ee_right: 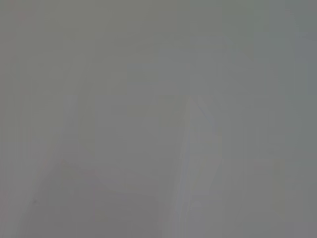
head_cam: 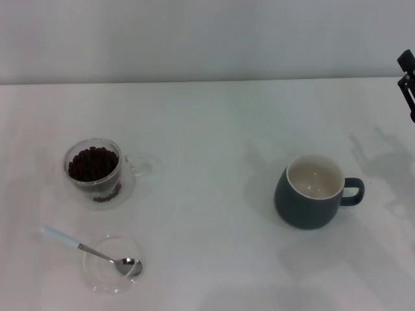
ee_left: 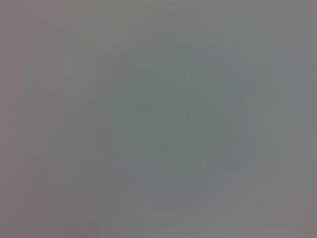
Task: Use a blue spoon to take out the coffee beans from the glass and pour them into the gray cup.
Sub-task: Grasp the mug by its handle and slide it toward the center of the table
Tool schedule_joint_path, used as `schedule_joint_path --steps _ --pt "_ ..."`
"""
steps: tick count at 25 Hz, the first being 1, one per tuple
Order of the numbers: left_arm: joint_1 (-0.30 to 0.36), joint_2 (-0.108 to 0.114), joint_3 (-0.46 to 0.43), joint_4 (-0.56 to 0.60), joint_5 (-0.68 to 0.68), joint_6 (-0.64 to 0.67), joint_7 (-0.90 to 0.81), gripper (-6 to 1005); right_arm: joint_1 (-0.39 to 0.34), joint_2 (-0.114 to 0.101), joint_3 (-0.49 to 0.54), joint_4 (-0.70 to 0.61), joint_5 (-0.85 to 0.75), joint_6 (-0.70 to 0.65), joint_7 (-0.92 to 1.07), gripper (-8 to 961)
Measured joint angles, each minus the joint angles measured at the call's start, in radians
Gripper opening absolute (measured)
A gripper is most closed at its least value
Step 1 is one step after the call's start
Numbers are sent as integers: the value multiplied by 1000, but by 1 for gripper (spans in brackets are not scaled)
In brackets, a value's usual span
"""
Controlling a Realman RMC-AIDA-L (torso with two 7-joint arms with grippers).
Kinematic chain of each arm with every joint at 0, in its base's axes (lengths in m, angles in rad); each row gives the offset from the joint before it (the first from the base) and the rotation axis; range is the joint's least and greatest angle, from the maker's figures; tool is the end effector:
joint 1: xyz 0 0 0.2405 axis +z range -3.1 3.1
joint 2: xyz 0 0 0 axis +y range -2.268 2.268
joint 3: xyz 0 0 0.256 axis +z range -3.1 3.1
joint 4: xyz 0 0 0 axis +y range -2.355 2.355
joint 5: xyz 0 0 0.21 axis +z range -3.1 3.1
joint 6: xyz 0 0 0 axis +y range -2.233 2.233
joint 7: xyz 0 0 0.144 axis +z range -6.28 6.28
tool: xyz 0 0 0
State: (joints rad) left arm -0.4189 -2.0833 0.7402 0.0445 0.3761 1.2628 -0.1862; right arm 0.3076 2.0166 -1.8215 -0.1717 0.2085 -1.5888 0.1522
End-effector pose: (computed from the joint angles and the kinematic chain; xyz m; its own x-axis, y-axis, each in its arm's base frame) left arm -0.3785 0.3117 0.0532 0.7022 -0.1396 0.6982 0.7103 0.2056 -0.6732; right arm 0.3159 0.2852 0.0394 0.6977 0.4045 -0.5913 -0.5390 -0.2472 -0.8052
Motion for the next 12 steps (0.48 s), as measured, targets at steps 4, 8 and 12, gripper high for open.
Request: schedule_joint_path --steps 4,8,12 --pt "3 1 0 -10 0 3 -5 700 2 1 -1 0 -2 4 -1 575" --pt "10 0 -2 -13 0 21 -8 700 1 2 -2 1 3 4 -1 576" --pt "12 1 1 -12 2 24 -10 700 0 0 -2 1 3 2 -2 577"
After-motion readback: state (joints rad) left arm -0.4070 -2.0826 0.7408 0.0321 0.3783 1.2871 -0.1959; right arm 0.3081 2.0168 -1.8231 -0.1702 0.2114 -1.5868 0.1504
